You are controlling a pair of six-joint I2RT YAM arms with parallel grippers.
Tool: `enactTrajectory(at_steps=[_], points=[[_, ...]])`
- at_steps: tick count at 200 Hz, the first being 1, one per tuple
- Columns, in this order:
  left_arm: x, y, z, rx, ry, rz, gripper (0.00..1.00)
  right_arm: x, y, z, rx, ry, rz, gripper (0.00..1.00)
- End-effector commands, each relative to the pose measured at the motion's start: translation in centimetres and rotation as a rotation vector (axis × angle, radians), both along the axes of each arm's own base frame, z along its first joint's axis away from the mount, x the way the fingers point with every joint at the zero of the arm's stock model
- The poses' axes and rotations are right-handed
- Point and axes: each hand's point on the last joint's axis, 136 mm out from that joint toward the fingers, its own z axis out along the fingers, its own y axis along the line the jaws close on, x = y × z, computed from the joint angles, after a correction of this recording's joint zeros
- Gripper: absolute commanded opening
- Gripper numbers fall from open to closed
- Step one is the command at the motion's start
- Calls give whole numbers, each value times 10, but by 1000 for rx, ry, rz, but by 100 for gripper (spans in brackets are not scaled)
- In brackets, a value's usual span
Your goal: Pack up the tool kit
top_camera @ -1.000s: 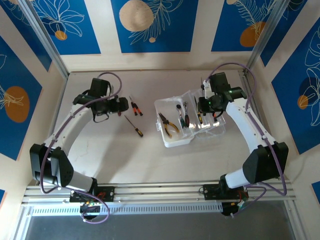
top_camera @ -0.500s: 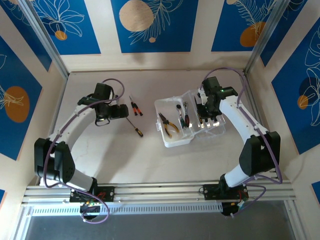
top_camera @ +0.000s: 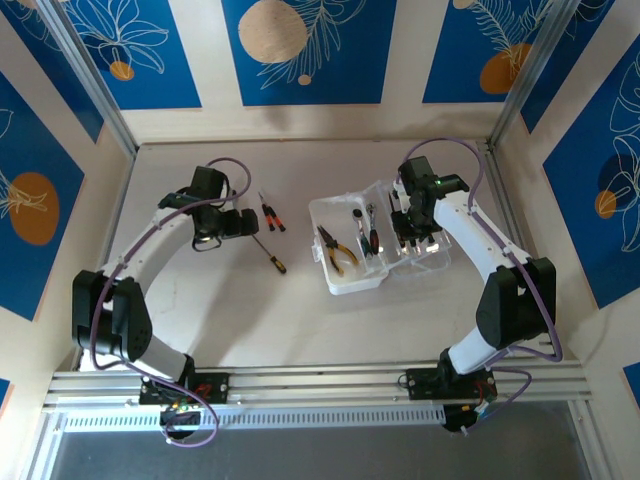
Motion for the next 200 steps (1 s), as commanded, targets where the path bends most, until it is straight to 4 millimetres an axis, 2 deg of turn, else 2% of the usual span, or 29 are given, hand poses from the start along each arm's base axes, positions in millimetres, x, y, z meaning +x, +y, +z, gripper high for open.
enactTrajectory(at_steps=[1,14,40,52,60,74,86,103,143,179,200], points=[[-1,-2,-4,-11,14,-16,100,1,-1,4,-10,0,7,36],[-1,-2,-5,-11,17,-18,100,1,-1,7,-6,-7,5,43],[-1,-3,-8,-13,24,-23,100,2,0,16,1,-27,7,46],[-2,-3,-11,-10,35,-26,100,1,3,23,6,-39,11,52],[-3,-4,-14,-7,43,-28,99,0,6,29,11,-52,18,61],[-5,-6,-20,-2,59,-33,95,-1,13,40,24,-80,39,85],[-6,-8,-27,0,74,-35,92,-3,22,49,53,-102,65,100],[-8,-13,-38,-5,99,-37,83,-6,36,58,105,-127,97,99],[-3,-22,-55,22,129,-42,80,-9,54,58,156,-127,131,99],[27,-29,-54,35,100,-41,75,-9,62,53,165,-116,146,99],[48,-43,-58,7,91,-63,74,-9,65,53,169,-114,151,99]])
